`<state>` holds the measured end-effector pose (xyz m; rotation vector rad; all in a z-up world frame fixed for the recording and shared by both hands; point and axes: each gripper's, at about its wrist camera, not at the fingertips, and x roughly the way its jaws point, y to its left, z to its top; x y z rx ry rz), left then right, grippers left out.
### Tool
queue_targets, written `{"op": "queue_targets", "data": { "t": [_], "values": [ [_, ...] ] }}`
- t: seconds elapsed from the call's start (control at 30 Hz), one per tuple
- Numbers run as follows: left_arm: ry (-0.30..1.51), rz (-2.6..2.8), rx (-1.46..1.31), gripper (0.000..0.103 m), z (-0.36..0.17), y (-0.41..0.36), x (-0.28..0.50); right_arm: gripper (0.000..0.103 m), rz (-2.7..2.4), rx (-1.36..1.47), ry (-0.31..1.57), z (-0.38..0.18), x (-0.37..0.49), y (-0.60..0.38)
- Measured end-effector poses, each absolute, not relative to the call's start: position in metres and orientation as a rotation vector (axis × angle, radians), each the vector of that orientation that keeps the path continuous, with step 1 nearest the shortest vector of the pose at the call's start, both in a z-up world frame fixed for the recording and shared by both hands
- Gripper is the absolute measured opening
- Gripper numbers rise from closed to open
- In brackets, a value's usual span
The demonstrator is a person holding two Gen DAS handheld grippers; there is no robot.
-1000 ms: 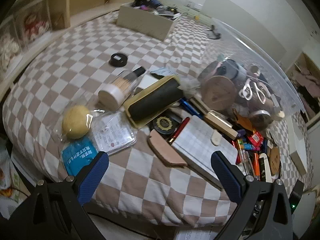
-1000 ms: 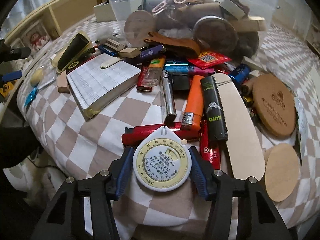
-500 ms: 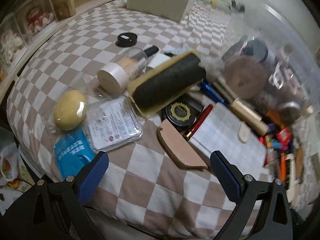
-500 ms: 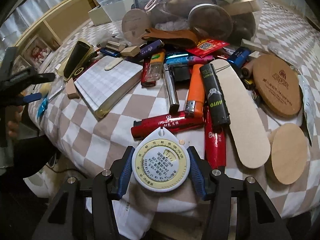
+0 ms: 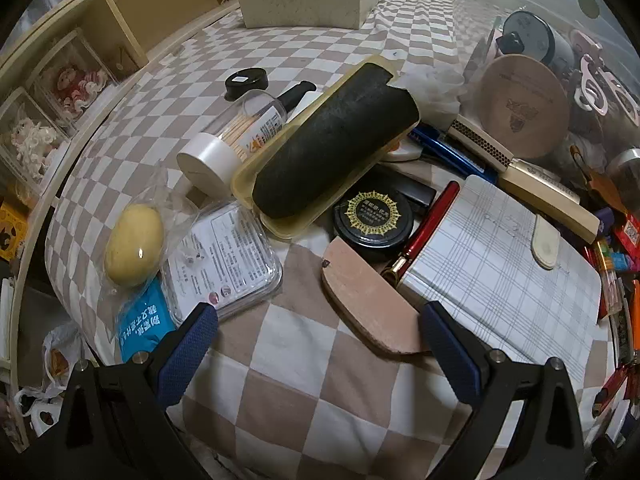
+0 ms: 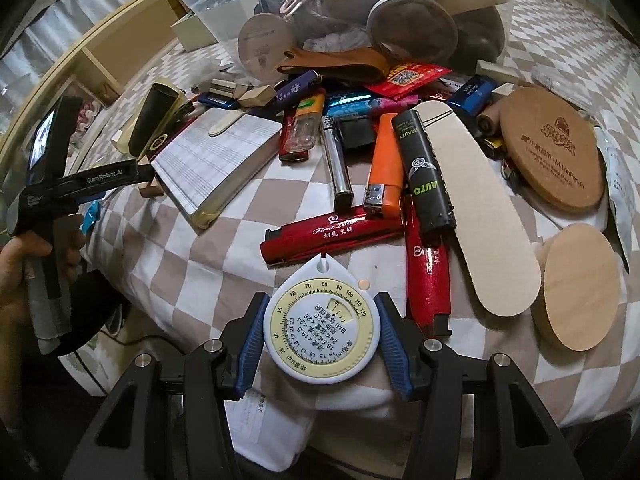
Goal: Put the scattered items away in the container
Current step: 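Lower the left gripper onto the tan leather piece and close it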
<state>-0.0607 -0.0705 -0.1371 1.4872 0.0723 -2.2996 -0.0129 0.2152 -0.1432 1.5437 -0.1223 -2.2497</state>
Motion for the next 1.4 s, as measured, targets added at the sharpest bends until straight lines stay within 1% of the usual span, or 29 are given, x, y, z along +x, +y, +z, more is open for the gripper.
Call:
{"op": "queue_targets", "data": {
  "t": [0.17, 0.33, 0.37, 0.43, 0.5, 0.53, 0.6, 0.63, 0.7, 0.73, 0.8, 0.83, 0.9, 0.97, 1.07, 1.27, 1.33, 1.37, 1.4],
  "values": [
    [0.060, -2.349, 1.546, 0.101, -0.140, -0.066, -0.063, 0.054, -2.249, 1.549, -0.128, -0.144, -0.013, 0.215],
    [-0.074, -2.364, 1.605, 0.101, -0.157, -0.049, -0.069, 0.054, -2.252, 1.552, -0.117, -0.145, -0.013, 0.213],
    [-0.069, -2.358, 1.598, 0.103, -0.159, -0.049, -0.070, 0.054, -2.252, 1.552, -0.115, -0.145, -0.013, 0.212],
    [-0.032, -2.358, 1.589, 0.103, -0.158, -0.053, -0.072, 0.054, -2.252, 1.551, -0.119, -0.145, -0.013, 0.213],
    [0.013, -2.380, 1.578, 0.087, -0.155, -0.058, -0.073, 0.054, -2.249, 1.550, -0.125, -0.145, -0.013, 0.214],
    [0.019, -2.390, 1.574, 0.085, -0.154, -0.059, -0.073, 0.054, -2.249, 1.550, -0.127, -0.146, -0.013, 0.214],
    [0.015, -2.413, 1.569, 0.074, -0.152, -0.060, -0.073, 0.054, -2.249, 1.551, -0.128, -0.146, -0.013, 0.214],
    [0.010, -2.427, 1.565, 0.071, -0.151, -0.060, -0.072, 0.054, -2.249, 1.552, -0.130, -0.147, -0.013, 0.214],
    [0.012, -2.450, 1.568, 0.062, -0.150, -0.061, -0.070, 0.054, -2.251, 1.556, -0.135, -0.147, -0.013, 0.214],
    [0.018, -2.459, 1.570, 0.059, -0.149, -0.063, -0.068, 0.054, -2.252, 1.559, -0.139, -0.147, -0.013, 0.214],
    [0.034, -2.473, 1.574, 0.049, -0.147, -0.068, -0.064, 0.054, -2.252, 1.567, -0.154, -0.146, -0.013, 0.214],
    [0.049, -2.483, 1.580, 0.047, -0.146, -0.071, -0.061, 0.054, -2.251, 1.571, -0.165, -0.146, -0.014, 0.215],
    [0.067, -2.497, 1.591, 0.040, -0.144, -0.075, -0.057, 0.054, -2.249, 1.580, -0.184, -0.146, -0.015, 0.215],
    [0.064, -2.503, 1.599, 0.036, -0.143, -0.079, -0.051, 0.054, -2.248, 1.588, -0.199, -0.146, -0.016, 0.215],
    [0.081, -2.497, 1.610, 0.035, -0.141, -0.085, -0.042, 0.054, -2.252, 1.588, -0.193, -0.146, -0.017, 0.213],
    [0.183, -2.505, 1.591, 0.035, -0.134, -0.104, -0.029, 0.054, -2.262, 1.586, -0.176, -0.146, -0.018, 0.209],
    [0.202, -2.513, 1.584, 0.043, -0.134, -0.103, -0.032, 0.054, -2.262, 1.584, -0.176, -0.147, -0.018, 0.209],
    [0.199, -2.512, 1.580, 0.050, -0.135, -0.102, -0.035, 0.054, -2.261, 1.582, -0.176, -0.147, -0.018, 0.208],
    [0.196, -2.512, 1.577, 0.054, -0.136, -0.101, -0.039, 0.054, -2.262, 1.582, -0.173, -0.147, -0.018, 0.208]
  ]
}}
